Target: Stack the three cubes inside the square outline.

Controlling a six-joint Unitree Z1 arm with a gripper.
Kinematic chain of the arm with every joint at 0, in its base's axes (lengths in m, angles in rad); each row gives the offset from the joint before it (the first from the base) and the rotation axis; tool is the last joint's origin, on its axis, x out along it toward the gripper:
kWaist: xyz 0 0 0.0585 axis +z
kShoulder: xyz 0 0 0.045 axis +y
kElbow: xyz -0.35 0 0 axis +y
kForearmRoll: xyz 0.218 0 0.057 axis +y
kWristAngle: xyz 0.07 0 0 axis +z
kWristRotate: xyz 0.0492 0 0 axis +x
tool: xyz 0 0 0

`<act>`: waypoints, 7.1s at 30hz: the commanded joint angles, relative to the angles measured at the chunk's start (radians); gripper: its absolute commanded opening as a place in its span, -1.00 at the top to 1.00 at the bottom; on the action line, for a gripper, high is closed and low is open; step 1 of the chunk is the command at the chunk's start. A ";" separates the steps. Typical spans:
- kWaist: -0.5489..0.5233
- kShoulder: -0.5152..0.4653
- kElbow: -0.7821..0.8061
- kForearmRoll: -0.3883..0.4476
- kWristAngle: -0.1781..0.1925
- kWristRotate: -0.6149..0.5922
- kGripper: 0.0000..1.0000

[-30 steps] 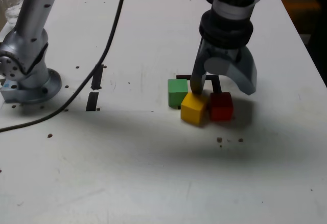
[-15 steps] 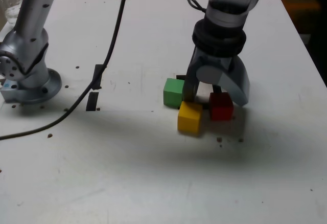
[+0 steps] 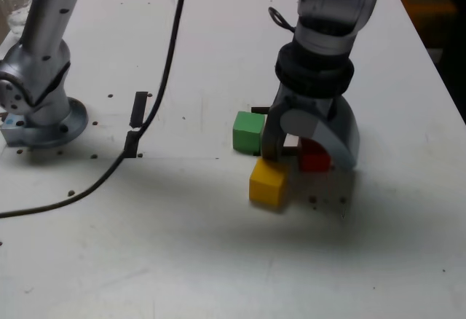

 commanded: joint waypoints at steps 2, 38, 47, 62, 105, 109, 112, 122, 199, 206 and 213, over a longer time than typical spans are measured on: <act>0.001 0.006 0.011 0.001 -0.008 -0.002 -0.61; -0.004 -0.107 0.002 0.036 0.091 0.002 0.91; -0.002 -0.103 0.001 0.019 0.070 0.001 0.91; 0.038 -0.049 0.019 -0.031 0.024 -0.042 0.91; 0.124 -0.080 0.133 -0.058 0.050 -0.016 -0.08; 0.126 -0.079 0.128 -0.074 0.053 -0.002 -0.14; 0.127 -0.079 0.128 -0.083 0.051 0.006 -0.19; 0.127 -0.080 0.139 -0.082 0.033 0.012 -0.32; -0.195 -0.160 0.153 -0.066 0.040 -0.005 -0.45; -0.195 -0.150 0.178 -0.112 0.024 -0.005 -0.60; -0.195 -0.144 0.220 -0.184 0.010 -0.005 -0.80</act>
